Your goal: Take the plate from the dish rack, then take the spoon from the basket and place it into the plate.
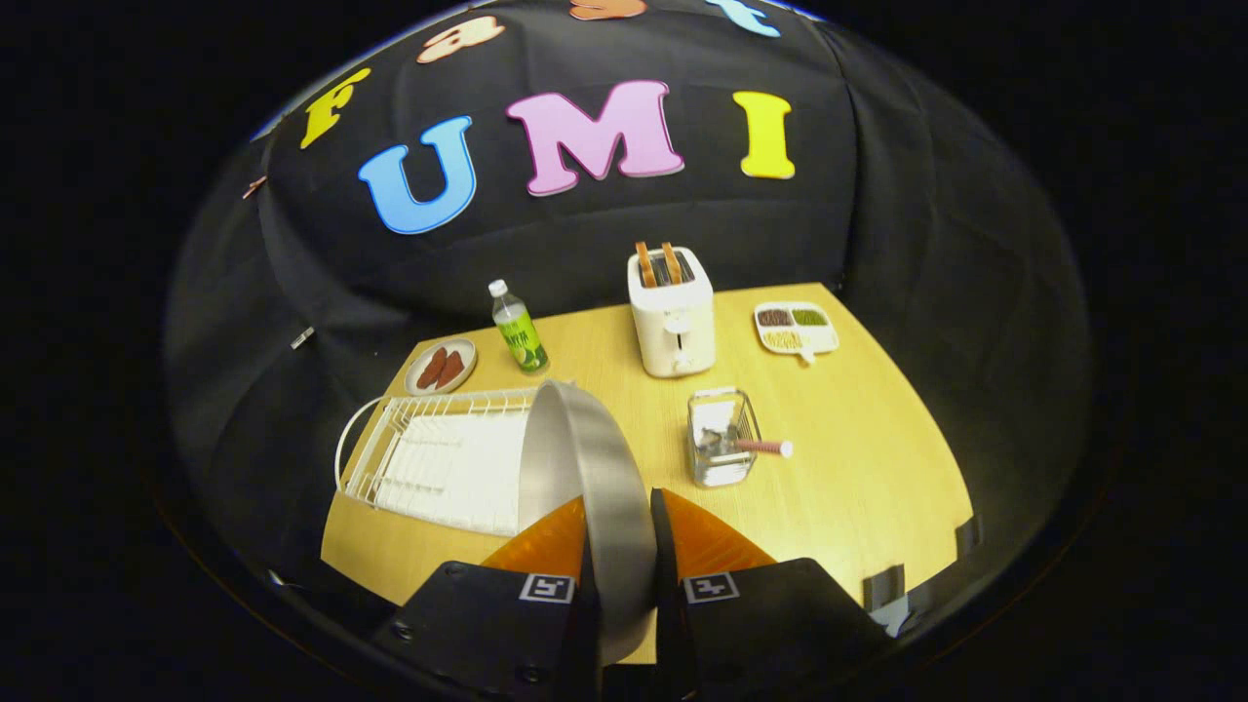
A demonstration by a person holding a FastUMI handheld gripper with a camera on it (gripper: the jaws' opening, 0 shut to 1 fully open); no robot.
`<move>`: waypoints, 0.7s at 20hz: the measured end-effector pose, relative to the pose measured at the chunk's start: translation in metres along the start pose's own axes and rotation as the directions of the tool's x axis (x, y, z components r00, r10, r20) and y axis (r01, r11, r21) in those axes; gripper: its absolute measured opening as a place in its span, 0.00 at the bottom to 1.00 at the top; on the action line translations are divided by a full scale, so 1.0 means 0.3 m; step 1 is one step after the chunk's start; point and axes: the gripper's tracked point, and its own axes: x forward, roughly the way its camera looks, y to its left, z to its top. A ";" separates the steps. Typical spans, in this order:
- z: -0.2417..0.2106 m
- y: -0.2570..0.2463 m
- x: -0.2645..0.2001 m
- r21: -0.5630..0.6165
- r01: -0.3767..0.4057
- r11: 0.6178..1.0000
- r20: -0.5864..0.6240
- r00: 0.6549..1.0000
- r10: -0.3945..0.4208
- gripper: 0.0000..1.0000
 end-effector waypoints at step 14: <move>-0.501 -0.181 0.223 0.386 -0.068 0.920 -0.198 0.968 0.155 0.26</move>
